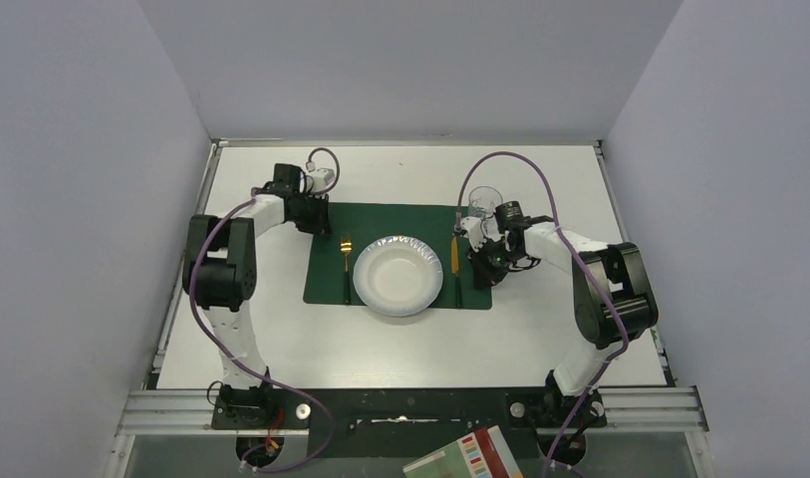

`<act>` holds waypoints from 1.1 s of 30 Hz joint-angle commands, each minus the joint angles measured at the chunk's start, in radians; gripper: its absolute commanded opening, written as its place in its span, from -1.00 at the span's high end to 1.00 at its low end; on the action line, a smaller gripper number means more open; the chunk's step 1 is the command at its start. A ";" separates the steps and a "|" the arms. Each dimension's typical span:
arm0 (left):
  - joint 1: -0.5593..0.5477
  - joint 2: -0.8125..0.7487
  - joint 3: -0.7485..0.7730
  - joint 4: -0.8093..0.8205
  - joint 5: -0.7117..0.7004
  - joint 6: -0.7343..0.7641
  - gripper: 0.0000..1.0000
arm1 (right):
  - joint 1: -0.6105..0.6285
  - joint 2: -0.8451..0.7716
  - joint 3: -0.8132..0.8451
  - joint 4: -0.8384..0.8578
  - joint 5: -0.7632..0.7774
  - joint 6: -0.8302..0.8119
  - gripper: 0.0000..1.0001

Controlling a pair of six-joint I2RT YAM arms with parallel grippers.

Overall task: Set the dinner table for one person
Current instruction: Adjust the napkin at the center of the board.

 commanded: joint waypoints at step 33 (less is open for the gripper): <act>-0.018 -0.064 -0.259 -0.066 0.073 0.003 1.00 | -0.016 0.093 -0.016 -0.010 0.109 -0.035 1.00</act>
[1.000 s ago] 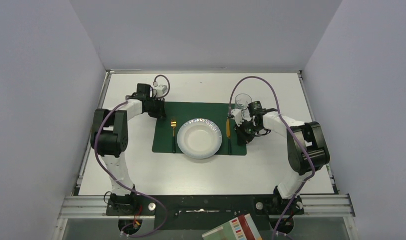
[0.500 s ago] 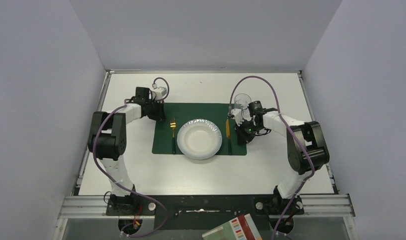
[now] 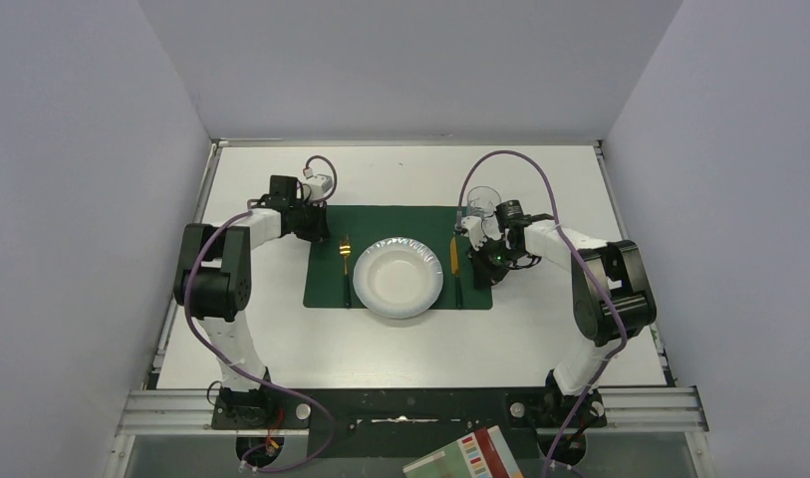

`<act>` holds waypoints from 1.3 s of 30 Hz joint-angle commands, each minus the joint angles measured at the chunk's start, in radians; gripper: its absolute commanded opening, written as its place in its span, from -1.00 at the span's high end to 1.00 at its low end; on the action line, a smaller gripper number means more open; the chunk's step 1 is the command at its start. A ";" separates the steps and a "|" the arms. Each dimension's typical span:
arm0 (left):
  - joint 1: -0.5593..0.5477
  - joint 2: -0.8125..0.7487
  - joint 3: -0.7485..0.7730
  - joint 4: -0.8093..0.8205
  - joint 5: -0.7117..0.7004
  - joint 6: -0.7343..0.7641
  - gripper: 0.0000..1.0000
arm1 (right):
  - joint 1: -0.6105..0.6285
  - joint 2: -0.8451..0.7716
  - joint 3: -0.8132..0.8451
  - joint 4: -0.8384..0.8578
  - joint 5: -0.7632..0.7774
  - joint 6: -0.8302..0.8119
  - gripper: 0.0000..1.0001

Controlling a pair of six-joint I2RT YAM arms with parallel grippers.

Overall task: Set the dinner table for one person
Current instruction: Adjust the napkin at the center of the board.

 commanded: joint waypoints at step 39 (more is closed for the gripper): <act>-0.019 -0.023 0.116 -0.389 0.072 -0.013 0.77 | 0.005 0.051 0.085 -0.032 0.139 -0.033 0.74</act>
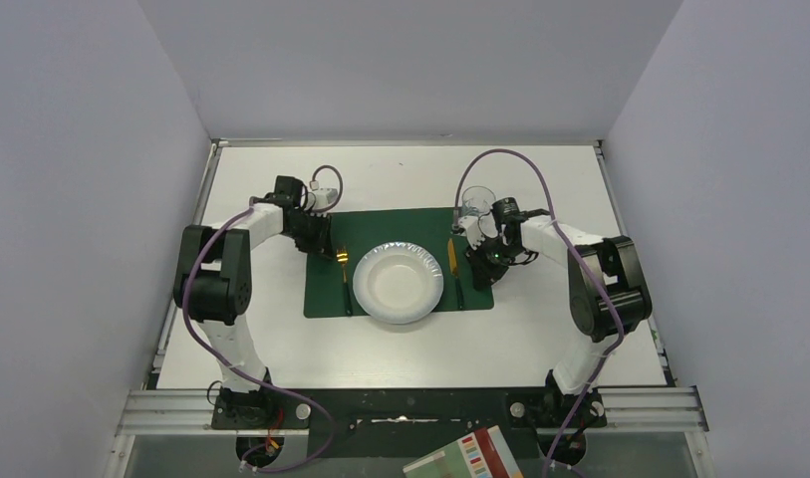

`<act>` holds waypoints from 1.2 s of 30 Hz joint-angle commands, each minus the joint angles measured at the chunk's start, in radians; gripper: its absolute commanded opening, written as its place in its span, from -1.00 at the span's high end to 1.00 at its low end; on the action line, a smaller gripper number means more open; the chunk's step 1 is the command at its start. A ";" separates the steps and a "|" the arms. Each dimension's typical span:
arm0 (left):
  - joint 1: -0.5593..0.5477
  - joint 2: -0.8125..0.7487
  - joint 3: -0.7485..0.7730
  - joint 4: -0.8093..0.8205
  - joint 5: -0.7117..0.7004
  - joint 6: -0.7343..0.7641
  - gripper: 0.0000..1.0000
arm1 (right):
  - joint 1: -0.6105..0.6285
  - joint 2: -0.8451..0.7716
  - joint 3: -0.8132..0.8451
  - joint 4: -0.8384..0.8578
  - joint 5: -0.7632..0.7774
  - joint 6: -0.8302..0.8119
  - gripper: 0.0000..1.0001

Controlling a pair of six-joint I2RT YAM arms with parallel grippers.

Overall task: Set the dinner table for one person
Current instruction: Adjust the napkin at the center of the board.

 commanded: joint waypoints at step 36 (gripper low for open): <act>0.066 -0.071 0.157 0.055 -0.046 -0.121 0.65 | 0.048 -0.032 -0.060 -0.018 0.045 0.004 1.00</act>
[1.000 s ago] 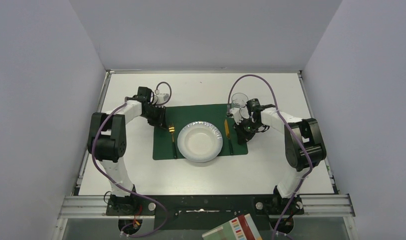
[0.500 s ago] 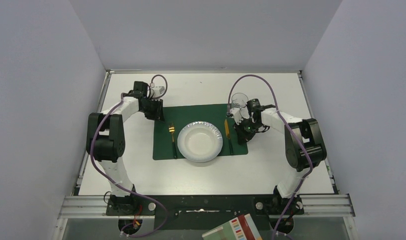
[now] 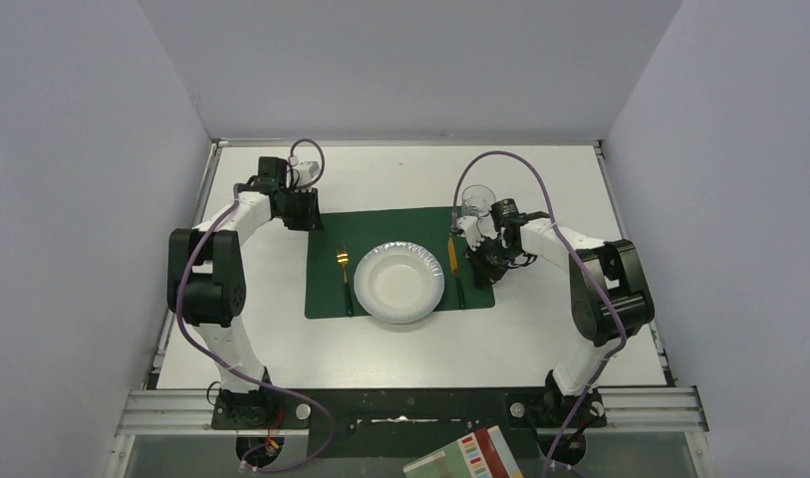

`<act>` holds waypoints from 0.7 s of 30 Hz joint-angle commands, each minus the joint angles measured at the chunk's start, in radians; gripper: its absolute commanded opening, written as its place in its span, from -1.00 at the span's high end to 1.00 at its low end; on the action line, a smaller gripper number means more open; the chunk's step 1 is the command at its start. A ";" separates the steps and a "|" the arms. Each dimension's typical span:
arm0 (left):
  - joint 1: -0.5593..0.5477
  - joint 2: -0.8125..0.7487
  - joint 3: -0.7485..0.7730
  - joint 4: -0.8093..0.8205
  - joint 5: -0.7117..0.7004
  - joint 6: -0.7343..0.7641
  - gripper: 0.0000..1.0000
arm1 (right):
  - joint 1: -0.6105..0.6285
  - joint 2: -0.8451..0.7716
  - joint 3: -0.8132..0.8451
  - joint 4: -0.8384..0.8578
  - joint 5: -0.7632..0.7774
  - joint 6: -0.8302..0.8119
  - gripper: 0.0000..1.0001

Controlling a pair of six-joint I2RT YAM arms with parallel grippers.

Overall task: Set the dinner table for one person
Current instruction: Adjust the napkin at the center of the board.

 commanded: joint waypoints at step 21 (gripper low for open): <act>0.017 -0.029 0.034 0.059 0.022 -0.037 0.67 | 0.031 -0.067 -0.085 -0.044 -0.021 0.040 1.00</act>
